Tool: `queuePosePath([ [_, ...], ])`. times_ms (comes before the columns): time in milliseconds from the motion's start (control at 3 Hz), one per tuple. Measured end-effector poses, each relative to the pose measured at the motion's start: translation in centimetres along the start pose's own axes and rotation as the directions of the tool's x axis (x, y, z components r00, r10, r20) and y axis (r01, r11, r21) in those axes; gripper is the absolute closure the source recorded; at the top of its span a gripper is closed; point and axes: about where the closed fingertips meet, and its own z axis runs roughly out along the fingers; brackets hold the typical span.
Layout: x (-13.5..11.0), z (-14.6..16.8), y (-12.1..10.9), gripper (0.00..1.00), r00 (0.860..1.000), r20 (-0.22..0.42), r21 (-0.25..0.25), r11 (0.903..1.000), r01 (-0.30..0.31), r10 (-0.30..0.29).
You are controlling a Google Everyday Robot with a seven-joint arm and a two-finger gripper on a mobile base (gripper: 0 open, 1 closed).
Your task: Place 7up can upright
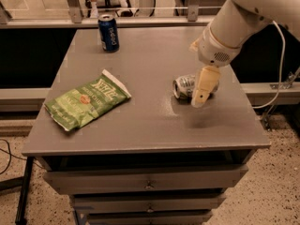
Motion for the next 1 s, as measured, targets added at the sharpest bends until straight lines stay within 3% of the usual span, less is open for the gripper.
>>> queuePosePath([
  [333,-0.2,2.6,-0.3,0.00,1.000,-0.004,-0.031,0.9995,0.002,-0.002],
  [1000,0.7,5.3,-0.5,0.36,0.999,-0.032,-0.072,0.9972,-0.018,0.015],
])
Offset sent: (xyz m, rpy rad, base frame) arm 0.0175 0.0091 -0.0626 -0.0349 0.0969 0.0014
